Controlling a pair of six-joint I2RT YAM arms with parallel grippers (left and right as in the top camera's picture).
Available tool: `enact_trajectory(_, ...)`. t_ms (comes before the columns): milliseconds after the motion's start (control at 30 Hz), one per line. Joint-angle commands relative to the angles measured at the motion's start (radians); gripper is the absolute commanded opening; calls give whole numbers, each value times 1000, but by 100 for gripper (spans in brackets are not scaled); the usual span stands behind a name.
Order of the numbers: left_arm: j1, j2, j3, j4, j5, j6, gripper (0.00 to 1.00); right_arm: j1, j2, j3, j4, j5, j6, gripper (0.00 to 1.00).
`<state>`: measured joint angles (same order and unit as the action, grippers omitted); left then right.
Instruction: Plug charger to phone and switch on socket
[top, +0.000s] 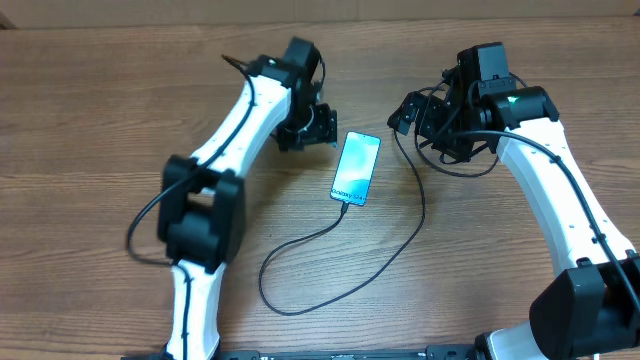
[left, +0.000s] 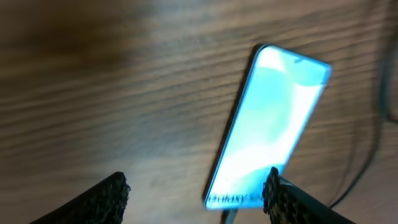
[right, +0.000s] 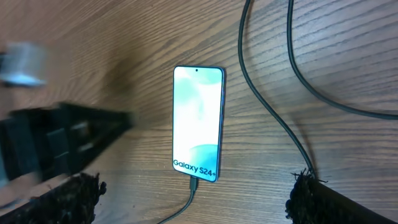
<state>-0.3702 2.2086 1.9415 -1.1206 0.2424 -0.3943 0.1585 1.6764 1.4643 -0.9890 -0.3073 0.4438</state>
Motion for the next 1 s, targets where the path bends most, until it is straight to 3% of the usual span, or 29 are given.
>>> enact_trajectory(0, 10, -154, 7, -20, -160, 32, 73, 1, -26, 8, -2, 12, -7, 100)
enact_trajectory(400, 10, -475, 7, -84, -316, 33, 73, 1, -26, 8, -12, 12, -7, 100)
enact_trajectory(667, 10, -595, 7, -142, -382, 32, 74, 1, -26, 8, -14, 12, -7, 100)
enact_trajectory(833, 10, -614, 7, -164, -381, 32, 100, 1, -26, 8, -12, 11, -7, 100)
enact_trajectory(967, 10, -610, 6, -179, -381, 32, 99, 1, -26, 8, -13, 11, -7, 100)
